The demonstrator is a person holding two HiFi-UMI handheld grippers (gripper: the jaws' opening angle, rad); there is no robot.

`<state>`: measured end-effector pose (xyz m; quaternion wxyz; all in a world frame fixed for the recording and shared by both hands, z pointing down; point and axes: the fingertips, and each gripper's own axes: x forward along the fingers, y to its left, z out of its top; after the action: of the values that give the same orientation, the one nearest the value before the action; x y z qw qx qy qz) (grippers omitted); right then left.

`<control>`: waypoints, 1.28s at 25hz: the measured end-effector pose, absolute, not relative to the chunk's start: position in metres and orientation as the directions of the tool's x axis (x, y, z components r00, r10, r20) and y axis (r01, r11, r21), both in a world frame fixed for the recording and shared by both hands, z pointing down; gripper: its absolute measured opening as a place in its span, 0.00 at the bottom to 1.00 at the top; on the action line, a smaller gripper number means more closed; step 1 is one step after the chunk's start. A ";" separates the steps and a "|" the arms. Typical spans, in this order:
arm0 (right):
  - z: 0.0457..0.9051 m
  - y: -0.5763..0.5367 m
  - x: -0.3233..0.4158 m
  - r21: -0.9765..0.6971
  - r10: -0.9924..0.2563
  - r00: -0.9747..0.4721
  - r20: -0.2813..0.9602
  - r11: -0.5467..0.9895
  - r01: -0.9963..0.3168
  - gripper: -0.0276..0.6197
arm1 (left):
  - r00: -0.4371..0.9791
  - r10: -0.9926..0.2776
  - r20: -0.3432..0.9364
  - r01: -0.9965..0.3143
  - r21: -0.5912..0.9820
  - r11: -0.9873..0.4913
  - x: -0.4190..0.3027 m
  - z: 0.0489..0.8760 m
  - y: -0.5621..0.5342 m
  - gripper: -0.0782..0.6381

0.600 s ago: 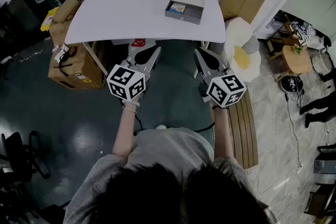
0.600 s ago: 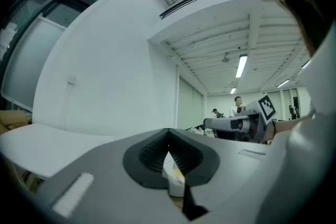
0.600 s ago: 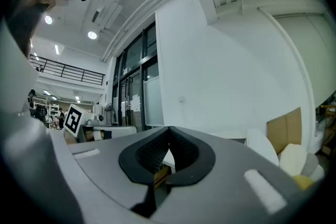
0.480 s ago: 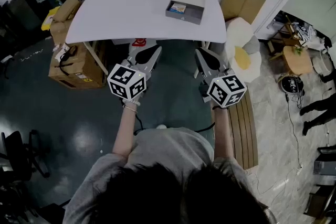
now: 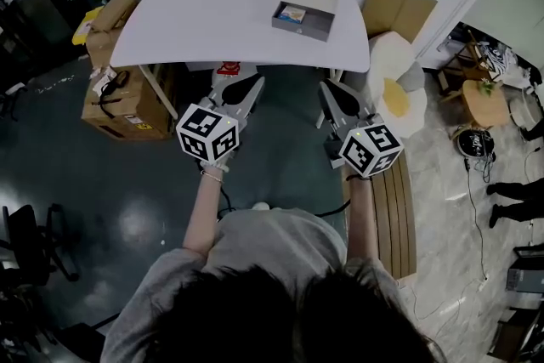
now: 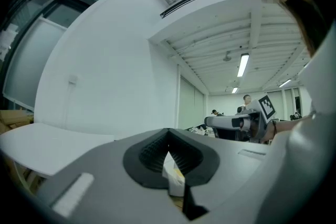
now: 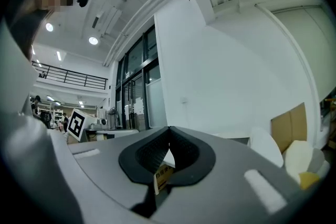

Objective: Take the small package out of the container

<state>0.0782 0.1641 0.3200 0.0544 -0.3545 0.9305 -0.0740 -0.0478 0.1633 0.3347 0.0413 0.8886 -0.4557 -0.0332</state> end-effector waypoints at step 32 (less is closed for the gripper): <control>0.345 0.023 0.041 -0.233 -0.666 -0.746 -0.031 0.730 -0.642 0.06 | 0.598 -0.802 0.012 -0.792 0.167 -0.588 -0.065 0.363 0.020 0.10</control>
<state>0.0415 0.0226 0.3445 0.0561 -0.3522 0.9284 -0.1040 -0.0647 0.0195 0.3626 0.0776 0.8904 -0.4474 -0.0321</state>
